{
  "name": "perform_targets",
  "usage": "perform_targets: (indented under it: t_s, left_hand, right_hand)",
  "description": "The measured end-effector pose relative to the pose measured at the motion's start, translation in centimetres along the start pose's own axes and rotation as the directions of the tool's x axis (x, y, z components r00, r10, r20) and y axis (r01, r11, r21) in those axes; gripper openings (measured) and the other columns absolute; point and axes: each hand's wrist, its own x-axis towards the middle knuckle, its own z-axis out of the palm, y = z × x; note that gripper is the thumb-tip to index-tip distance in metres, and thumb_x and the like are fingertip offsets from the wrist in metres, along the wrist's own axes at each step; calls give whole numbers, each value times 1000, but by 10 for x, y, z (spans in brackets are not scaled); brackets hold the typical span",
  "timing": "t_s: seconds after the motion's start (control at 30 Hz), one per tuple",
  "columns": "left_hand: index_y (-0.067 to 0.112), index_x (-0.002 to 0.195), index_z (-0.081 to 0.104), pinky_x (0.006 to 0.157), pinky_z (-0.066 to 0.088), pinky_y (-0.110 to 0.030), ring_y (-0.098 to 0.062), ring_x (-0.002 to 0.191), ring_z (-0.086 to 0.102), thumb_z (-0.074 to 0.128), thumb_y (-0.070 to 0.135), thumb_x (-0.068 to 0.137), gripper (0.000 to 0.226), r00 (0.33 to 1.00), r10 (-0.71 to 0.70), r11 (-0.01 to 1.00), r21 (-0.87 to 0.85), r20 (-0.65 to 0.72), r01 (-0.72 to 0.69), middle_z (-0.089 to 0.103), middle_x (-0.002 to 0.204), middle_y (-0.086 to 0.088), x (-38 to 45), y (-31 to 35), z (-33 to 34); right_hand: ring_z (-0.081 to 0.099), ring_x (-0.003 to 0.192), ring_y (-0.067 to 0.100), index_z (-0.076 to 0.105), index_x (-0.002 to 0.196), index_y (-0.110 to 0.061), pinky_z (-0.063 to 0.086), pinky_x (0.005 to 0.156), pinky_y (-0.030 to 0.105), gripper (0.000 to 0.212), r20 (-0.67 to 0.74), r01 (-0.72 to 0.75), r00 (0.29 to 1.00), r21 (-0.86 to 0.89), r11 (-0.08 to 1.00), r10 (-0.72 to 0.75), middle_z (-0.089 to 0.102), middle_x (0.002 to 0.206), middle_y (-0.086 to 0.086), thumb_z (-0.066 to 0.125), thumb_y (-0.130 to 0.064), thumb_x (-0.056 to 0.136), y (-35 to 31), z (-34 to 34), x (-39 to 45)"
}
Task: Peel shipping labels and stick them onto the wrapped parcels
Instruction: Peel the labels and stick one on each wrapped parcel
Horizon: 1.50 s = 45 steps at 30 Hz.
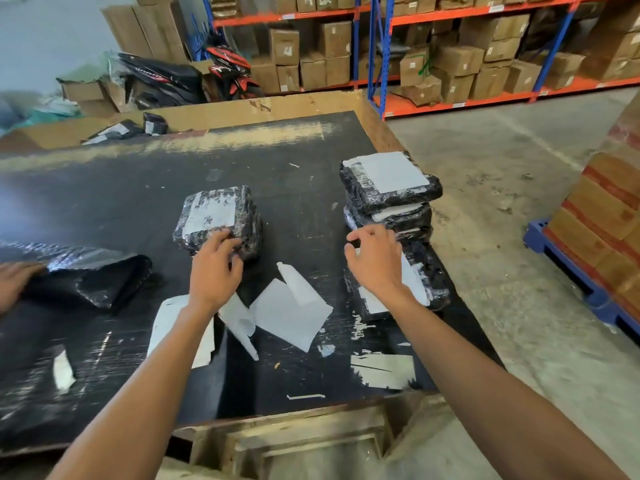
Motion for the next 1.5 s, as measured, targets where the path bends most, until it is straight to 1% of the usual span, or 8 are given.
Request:
perform_targets:
  t_s: [0.23,0.33,0.43,0.7,0.93,1.13,1.23,1.5]
  left_hand:
    - [20,97,70,94,51,-36,-17,101,65,49,-15,85,43,986,-153,962,-216,72,165,67,109,-1,-48,-71,-36]
    - [29,98,69,108,42,-33,-17,122,58,46,-15,88,50,953,-254,908,-297,167,294,68,121,-4,-63,-102,-47]
    - [33,121,64,121,24,-40,-17,144,36,52,7,100,36,937,-233,907,-290,260,306,54,145,-4,-79,-122,-46]
    - [40,147,43,124,5,-37,-10,151,20,31,44,106,43,941,-225,974,50,252,219,33,159,11,-100,-122,-23]
    - [40,148,41,124,5,-36,-9,151,18,28,44,106,44,939,-239,970,103,249,220,32,160,12,-100,-121,-21]
    - [39,149,40,123,2,-34,-9,151,17,27,43,106,45,935,-244,969,105,257,224,31,160,11,-100,-118,-23]
    - [39,149,39,124,2,-35,-8,152,15,25,44,106,46,929,-251,967,113,271,229,30,161,11,-99,-118,-23]
    - [37,151,36,125,3,-35,-8,152,14,21,43,107,47,922,-264,964,106,284,244,28,162,12,-99,-117,-24]
  right_hand:
    - [68,89,14,73,113,-18,51,80,15,23,299,157,904,428,890,-304,73,108,2,57,-18,97,-99,65,-25]
    - [66,80,7,74,110,-17,46,70,5,21,419,133,839,460,878,-346,76,98,1,59,-16,95,-136,89,-37]
    - [72,86,13,74,102,-13,56,83,23,20,548,44,781,430,902,-299,78,92,6,56,-17,94,-161,117,-46]
    - [60,100,31,69,102,-6,49,76,38,26,372,230,907,-48,972,-196,65,105,14,46,-18,101,-154,138,-40]
    - [65,81,28,60,92,-16,55,74,41,22,372,144,905,190,971,-207,68,85,5,55,-37,96,-173,148,-47]
    - [59,86,34,57,88,-8,42,67,35,22,412,184,899,-44,982,-150,65,99,18,45,-21,101,-173,146,-44]
    - [51,76,32,43,66,-14,46,68,37,36,411,159,902,-24,987,-135,56,81,14,46,-26,100,-176,147,-40]
    - [53,66,21,52,50,-21,38,56,30,46,499,-232,862,218,948,96,56,62,-2,82,-42,77,-178,163,-33]
